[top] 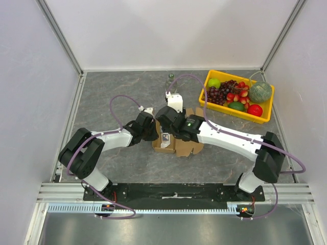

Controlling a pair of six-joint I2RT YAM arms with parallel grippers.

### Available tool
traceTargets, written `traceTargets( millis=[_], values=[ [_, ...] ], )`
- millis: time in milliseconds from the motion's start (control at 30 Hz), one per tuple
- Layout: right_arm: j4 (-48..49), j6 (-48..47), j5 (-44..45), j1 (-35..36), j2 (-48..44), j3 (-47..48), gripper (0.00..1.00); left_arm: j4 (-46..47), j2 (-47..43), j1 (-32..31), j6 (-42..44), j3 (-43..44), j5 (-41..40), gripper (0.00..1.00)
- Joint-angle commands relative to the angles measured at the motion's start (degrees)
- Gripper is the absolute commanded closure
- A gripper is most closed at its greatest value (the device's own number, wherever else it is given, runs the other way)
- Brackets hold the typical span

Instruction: Fold the paper box

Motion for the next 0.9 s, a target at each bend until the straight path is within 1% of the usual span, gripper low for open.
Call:
traceTargets(
  millis=[0,67,167,300,400,467,533,667,800,867],
  values=[
    [1.26,-0.96,1.57,-3.42,-8.67,-2.14,0.29,-5.38,2.16,-0.07,0.35,-0.67,1.37,0.9],
    [-1.28,-0.08,2.63,-5.71,-12.62,-4.08,0.29,-5.38,1.99,0.02,0.35,-0.59,1.37,0.9],
    [-6.46,1.15,3.16,-9.05,-15.71,-6.27,0.29,-5.47,1.81,0.02,0.44,-0.67,1.37,0.9],
    [-7.01,1.77,1.23,-13.0,-21.24,-12.59,0.25,-5.47,1.99,0.02,0.52,-0.5,1.37,0.89],
    [-2.45,0.2,-4.91,-15.91,-25.1,-17.52,0.2,-5.56,2.25,-0.07,0.52,-0.41,1.37,0.9],
    [1.42,-0.51,-9.56,-17.49,-27.74,-20.68,0.19,-5.56,2.34,-0.07,0.52,-0.32,1.55,0.9],
    [3.1,-0.34,-11.77,-18.81,-29.42,-23.06,0.18,-5.64,2.34,0.02,0.52,-0.23,1.64,0.89],
    [4.59,-0.6,-15.64,-21.88,-29.78,-25.61,0.18,-5.82,2.34,-0.07,0.61,-0.15,1.64,0.9],
    [11.7,-1.65,-23.63,-24.35,-30.3,-30.09,0.2,-6.0,2.34,0.02,0.79,0.03,1.55,0.9],
    [13.56,-1.39,-25.49,-25.23,-30.04,-31.15,0.21,-6.0,2.43,0.02,0.7,0.12,1.63,0.89]
  ],
)
